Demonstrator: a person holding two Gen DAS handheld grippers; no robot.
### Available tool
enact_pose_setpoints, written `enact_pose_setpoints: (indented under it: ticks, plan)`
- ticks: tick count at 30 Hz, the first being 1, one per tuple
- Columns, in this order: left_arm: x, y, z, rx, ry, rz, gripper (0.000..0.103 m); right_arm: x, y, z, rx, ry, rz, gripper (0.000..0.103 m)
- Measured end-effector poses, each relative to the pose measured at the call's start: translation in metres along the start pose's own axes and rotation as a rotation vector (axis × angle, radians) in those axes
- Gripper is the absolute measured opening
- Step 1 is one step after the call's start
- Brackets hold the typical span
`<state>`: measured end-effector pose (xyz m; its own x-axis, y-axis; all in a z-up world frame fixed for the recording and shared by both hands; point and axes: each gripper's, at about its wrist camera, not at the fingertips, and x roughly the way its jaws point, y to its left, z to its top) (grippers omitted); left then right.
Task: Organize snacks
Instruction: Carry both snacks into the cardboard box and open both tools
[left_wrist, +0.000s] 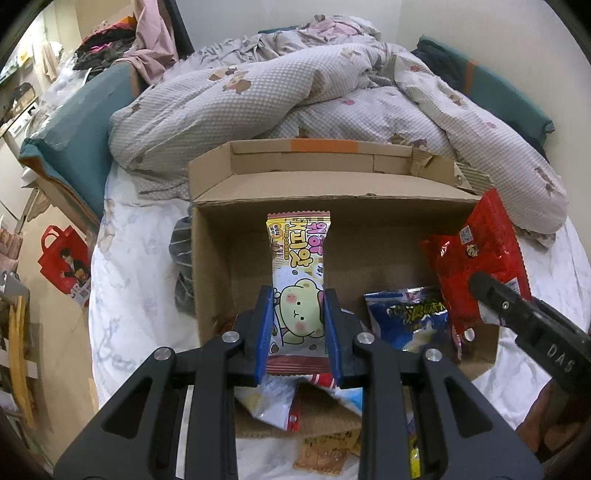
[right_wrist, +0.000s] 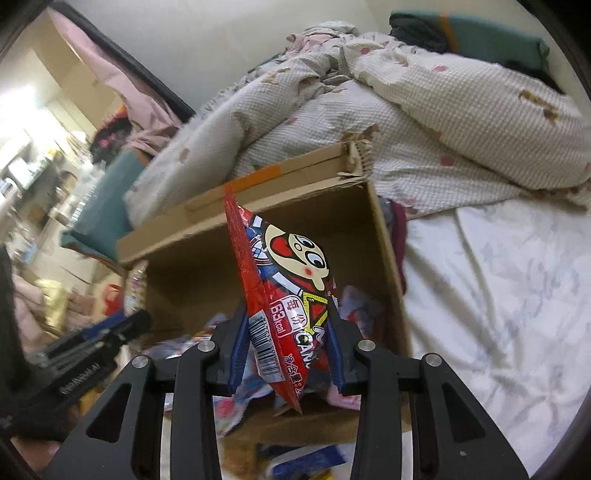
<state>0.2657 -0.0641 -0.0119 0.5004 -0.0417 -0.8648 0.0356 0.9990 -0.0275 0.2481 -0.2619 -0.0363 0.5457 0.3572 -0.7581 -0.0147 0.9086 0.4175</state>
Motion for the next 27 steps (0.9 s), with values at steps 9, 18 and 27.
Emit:
enact_pose_setpoints:
  ticks: [9, 18, 27]
  plan:
    - [0.015, -0.003, 0.000, 0.001, 0.019, -0.003, 0.023, 0.011, -0.018, -0.002, 0.141, 0.046, 0.098, 0.041]
    - [0.019, 0.002, -0.002, -0.004, 0.033, 0.005, 0.023, 0.014, -0.015, -0.003, 0.146, 0.056, 0.118, 0.042]
    - [0.017, 0.004, -0.004, -0.020, 0.052, -0.008, 0.034, 0.008, -0.016, 0.001, 0.188, 0.038, 0.221, 0.066]
